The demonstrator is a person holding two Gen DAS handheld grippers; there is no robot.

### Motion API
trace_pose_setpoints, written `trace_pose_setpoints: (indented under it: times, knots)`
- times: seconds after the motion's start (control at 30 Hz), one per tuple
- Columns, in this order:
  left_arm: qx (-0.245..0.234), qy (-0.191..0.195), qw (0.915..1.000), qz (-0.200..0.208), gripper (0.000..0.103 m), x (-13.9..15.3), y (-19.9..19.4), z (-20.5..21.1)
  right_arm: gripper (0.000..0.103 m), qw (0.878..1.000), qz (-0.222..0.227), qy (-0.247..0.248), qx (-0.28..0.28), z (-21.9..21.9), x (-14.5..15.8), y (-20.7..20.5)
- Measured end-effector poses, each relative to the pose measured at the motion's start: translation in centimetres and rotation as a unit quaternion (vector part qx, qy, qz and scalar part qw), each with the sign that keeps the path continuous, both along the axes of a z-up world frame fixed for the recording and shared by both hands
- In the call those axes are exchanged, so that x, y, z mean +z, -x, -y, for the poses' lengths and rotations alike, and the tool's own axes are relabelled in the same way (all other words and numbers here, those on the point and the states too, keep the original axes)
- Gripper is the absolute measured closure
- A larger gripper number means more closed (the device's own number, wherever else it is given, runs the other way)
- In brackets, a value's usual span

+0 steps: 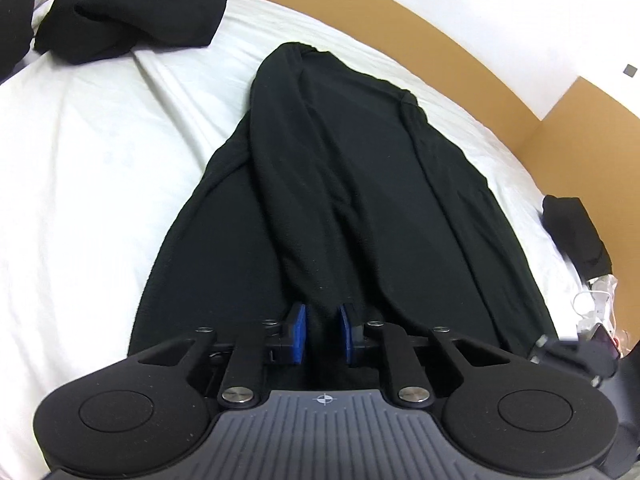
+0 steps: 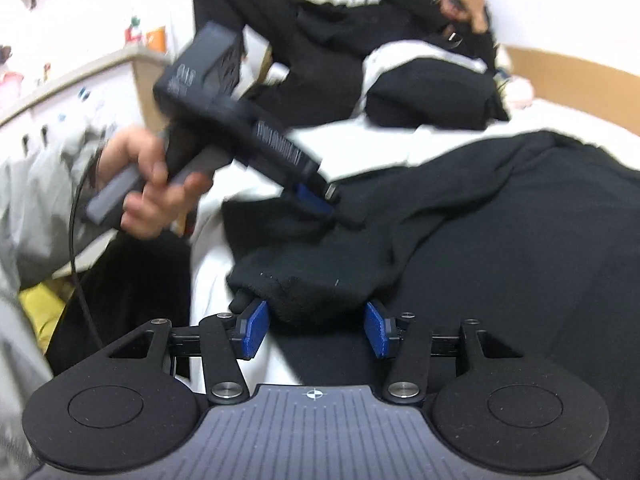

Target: Fold clothes

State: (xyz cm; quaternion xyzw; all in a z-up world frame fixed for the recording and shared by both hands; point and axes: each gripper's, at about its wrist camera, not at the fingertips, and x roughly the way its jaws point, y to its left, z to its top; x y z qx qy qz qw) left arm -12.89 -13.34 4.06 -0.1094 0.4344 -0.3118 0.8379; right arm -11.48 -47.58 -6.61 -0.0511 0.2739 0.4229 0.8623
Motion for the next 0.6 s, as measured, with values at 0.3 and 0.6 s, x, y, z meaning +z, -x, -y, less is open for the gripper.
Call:
trace_pose_setpoints:
  times: [0.3,0.6]
  knots:
    - [-0.028,-0.023,0.9985,0.041,0.078,1.8,2.4,-0.3,0.05,0.998,0.016,0.011,-0.055,-0.6,0.3,-1.5]
    - [-0.064,-0.087,0.9898,0.093,0.068,0.9,5.6,1.2,0.055,0.991,0.008,0.069,-0.113,-2.4,-2.0,-1.0]
